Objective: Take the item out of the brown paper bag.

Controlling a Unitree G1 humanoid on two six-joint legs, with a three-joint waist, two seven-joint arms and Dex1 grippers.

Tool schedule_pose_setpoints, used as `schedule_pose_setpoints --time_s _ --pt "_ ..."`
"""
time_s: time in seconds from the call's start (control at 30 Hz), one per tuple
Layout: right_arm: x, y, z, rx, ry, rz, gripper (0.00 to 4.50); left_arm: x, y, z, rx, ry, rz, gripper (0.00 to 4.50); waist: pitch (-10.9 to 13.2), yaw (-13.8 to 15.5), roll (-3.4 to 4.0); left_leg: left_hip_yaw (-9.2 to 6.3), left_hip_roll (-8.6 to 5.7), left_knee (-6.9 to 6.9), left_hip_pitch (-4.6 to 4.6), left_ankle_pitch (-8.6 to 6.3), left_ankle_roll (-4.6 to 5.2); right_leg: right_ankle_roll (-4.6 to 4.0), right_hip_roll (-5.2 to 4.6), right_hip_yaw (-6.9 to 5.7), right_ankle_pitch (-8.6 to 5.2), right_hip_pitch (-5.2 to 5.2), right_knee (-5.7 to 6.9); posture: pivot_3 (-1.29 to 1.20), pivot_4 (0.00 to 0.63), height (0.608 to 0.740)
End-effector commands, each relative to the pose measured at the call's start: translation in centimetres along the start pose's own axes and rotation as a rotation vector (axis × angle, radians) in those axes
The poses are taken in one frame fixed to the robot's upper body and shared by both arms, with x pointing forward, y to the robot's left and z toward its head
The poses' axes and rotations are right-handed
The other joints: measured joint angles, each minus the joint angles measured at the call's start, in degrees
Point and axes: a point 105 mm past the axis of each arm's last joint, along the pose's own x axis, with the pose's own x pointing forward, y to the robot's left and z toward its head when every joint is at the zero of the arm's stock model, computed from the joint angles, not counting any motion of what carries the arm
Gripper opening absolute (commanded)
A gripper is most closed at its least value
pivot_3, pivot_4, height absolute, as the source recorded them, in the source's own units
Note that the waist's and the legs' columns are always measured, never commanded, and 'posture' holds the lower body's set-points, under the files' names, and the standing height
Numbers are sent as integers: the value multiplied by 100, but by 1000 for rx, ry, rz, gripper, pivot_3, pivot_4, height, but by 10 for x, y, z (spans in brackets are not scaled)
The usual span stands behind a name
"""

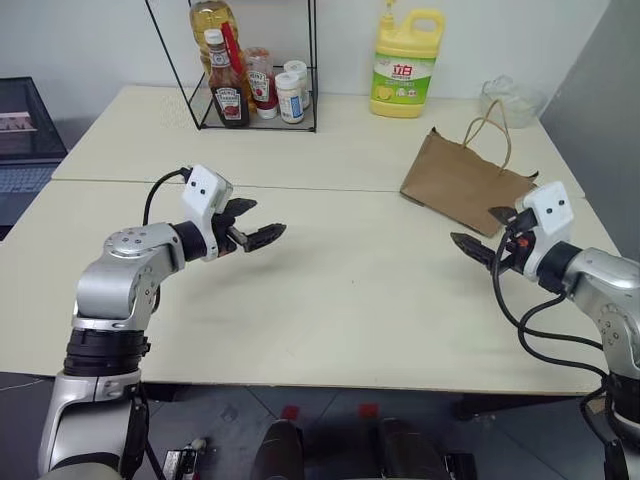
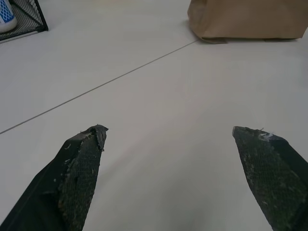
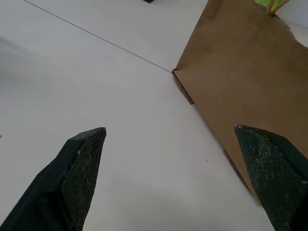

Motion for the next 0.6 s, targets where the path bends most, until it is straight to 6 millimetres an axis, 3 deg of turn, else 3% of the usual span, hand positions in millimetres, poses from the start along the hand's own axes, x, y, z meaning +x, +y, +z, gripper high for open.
schedule_pose_setpoints --time_s 0.03,0.3,0.6 --pt "-2 -4 11 -29 -41 -26 4500 -3 -2 13 43 -39 -6 4466 0 2 0 0 0 1 -1 0 0 0 0 -1 0 -1 1 0 150 740" --pt "-5 -13 3 -64 -6 -98 4500 8 -7 22 43 -91 -6 4466 0 10 0 -1 0 5 -4 0 0 0 0 -2 0 -1 3 0 150 740" --pt "-12 -60 8 -145 38 -271 4500 55 -78 75 195 -219 -302 4466 0 25 -1 -2 -4 20 -14 8 -12 6 -2 -4 5 -2 4 0 150 740"
